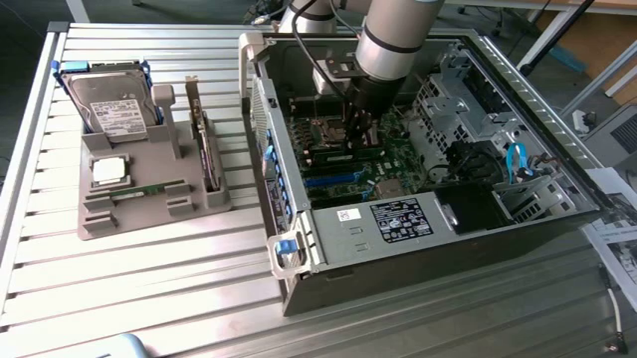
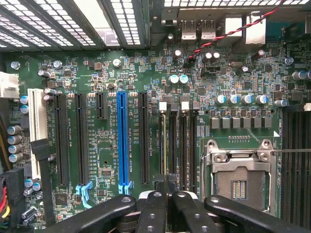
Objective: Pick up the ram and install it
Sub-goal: 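Press down the ram until it locks into place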
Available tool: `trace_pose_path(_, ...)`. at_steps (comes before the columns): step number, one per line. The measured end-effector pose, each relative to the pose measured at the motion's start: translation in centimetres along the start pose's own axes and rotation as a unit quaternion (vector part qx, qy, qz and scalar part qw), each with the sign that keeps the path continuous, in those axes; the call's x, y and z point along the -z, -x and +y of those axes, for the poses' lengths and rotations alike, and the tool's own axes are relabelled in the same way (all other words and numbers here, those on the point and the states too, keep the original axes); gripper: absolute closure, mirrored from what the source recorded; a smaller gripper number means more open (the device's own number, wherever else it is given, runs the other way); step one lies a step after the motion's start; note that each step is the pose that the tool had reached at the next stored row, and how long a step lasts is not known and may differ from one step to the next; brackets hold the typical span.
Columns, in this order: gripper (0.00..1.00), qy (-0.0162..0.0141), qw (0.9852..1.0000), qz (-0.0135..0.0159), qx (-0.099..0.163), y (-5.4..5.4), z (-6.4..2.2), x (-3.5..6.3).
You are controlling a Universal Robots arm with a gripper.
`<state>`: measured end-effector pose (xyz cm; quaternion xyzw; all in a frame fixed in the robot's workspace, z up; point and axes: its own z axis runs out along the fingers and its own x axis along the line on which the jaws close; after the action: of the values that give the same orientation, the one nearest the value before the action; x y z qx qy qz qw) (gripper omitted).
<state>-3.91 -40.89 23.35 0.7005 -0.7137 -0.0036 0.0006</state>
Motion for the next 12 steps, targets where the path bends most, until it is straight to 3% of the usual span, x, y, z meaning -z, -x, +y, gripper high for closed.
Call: trace_pose_path(12, 0.89, 0.0000, 1.0000, 0.0001, 0.000, -0.06, 0.00, -0.26)
